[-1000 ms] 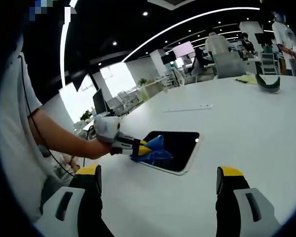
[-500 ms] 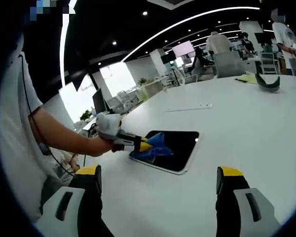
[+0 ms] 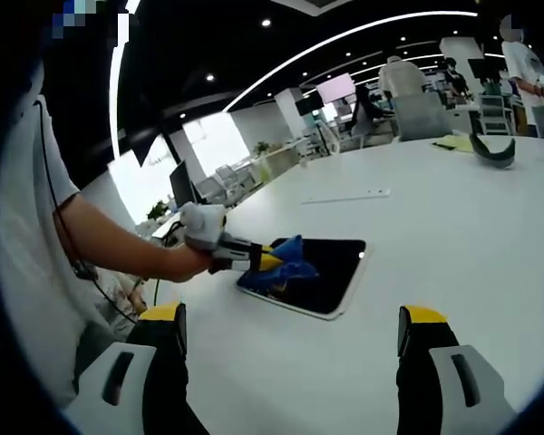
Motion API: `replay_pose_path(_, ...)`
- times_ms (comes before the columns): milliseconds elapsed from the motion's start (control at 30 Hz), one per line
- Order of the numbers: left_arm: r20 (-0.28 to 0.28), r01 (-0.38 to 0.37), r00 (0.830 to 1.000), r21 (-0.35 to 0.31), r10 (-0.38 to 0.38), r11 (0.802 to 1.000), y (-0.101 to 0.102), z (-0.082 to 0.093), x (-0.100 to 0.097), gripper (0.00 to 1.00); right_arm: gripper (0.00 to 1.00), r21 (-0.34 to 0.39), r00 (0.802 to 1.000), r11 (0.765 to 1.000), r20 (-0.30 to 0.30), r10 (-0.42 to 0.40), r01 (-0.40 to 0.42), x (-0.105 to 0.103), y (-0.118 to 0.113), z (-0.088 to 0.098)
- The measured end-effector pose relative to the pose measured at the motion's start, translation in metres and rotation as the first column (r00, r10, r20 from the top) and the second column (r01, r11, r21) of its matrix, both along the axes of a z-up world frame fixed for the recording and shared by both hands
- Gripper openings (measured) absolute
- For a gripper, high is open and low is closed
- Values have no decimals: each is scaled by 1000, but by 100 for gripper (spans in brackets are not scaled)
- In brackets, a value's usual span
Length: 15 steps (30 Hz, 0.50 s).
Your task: Wipe the mirror surface with the cleaning cloth until all visible marks leave the cleaned area.
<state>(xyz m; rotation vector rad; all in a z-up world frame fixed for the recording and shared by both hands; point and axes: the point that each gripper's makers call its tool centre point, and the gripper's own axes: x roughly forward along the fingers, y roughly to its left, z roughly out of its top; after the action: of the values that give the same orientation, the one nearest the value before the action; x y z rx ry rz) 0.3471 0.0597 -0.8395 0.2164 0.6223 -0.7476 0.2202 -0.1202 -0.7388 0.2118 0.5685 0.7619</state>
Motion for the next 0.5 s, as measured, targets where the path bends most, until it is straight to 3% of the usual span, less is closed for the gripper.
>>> replay_pose_path(500,11,-19,1000,1,19,1000,8,0,20,4,97,-9,1000,1000,-8,-1,1,1,0,-2)
